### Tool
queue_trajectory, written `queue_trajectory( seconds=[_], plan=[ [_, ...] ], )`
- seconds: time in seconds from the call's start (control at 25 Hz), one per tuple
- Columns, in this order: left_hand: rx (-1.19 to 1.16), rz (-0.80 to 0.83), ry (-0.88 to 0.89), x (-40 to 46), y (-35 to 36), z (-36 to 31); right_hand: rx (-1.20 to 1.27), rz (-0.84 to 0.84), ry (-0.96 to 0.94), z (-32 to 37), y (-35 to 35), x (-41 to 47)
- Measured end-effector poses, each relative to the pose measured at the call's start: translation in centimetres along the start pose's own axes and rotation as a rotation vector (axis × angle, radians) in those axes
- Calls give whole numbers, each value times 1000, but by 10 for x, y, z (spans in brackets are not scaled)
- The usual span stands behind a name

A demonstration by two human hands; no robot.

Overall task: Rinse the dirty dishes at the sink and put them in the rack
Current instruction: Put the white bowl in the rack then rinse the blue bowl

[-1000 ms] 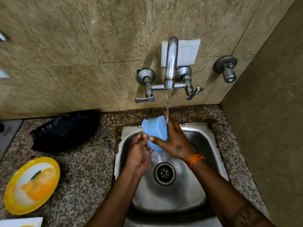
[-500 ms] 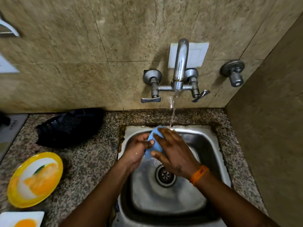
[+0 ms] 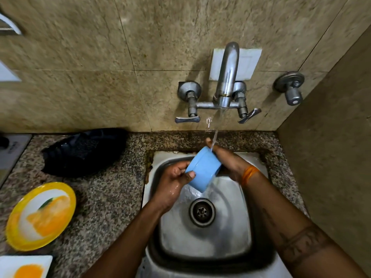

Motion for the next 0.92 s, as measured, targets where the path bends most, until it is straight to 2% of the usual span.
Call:
queue_trajectory(
  seconds=[0.16, 0.28, 0.44, 0.52, 0.6, 0.68, 0.8, 0.84, 0.92],
  plan=[
    [-235, -129, -42, 5, -4, 3, 348, 44, 159, -22, 1, 1],
    [-460, -235, -122, 8, -3, 13, 498, 12, 167, -32, 22, -5],
    [-728, -276, -205, 10, -5, 22, 347, -183, 25, -32, 39, -21],
    [-755, -285, -224, 10, -2, 20, 220, -305, -101, -26, 31, -29],
    [-718, -241, -219, 9, 6, 15, 198, -500, -283, -15, 13, -40],
    [-522, -154, -200, 9, 13, 11, 232, -657, -465, 3, -12, -50],
    [61, -50, -86, 12, 22, 12, 246, -691, -627, 36, -42, -55],
    [305, -39, 38, 12, 24, 11, 243, -688, -645, 44, -48, -57],
    [851, 39, 444, 11, 28, 2, 258, -687, -660, 54, -54, -56]
  ],
)
Point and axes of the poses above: each hand's wrist, its own x-axis towards the middle knuckle, its own y-axis out of the palm, z = x × y, the point moved 2 cm from there along x, towards the middle knuckle, and after that the axes turned 5 degrees about -z, right-handed, at the moved point
